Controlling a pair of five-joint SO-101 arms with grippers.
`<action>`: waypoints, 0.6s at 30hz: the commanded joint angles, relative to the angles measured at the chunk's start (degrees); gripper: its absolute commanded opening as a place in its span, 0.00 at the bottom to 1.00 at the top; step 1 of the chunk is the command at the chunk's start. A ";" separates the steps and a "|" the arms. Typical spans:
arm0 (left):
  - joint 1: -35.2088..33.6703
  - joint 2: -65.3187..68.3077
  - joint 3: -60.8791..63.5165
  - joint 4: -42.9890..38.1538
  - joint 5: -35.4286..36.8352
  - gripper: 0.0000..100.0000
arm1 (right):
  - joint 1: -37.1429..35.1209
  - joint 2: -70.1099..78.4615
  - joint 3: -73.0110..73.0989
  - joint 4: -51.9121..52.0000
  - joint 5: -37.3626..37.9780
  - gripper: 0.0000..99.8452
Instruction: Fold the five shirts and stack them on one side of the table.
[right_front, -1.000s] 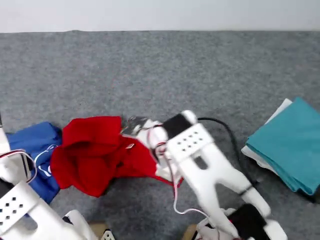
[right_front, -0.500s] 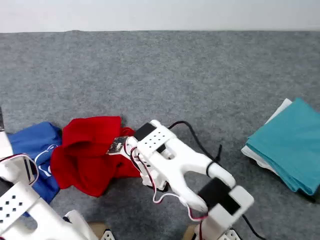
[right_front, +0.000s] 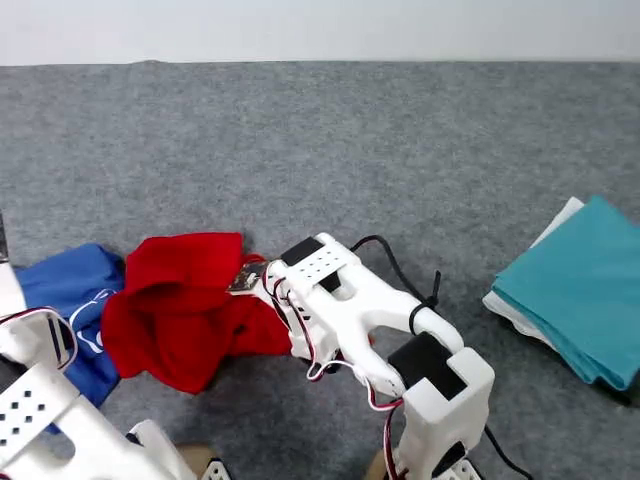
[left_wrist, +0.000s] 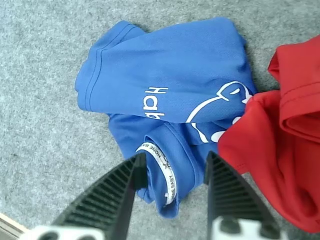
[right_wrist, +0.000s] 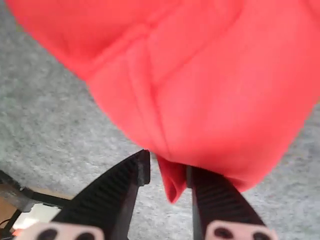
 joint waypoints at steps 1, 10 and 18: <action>-0.26 -0.88 -0.13 -1.05 -0.44 0.20 | 2.59 0.92 -1.14 -4.35 0.97 0.07; -0.26 -0.88 -0.22 -0.97 -0.44 0.20 | 3.65 -1.98 -7.91 3.65 1.05 0.01; 1.58 -0.88 -1.19 1.41 -0.44 0.20 | 15.43 -12.70 -32.35 13.05 2.99 0.01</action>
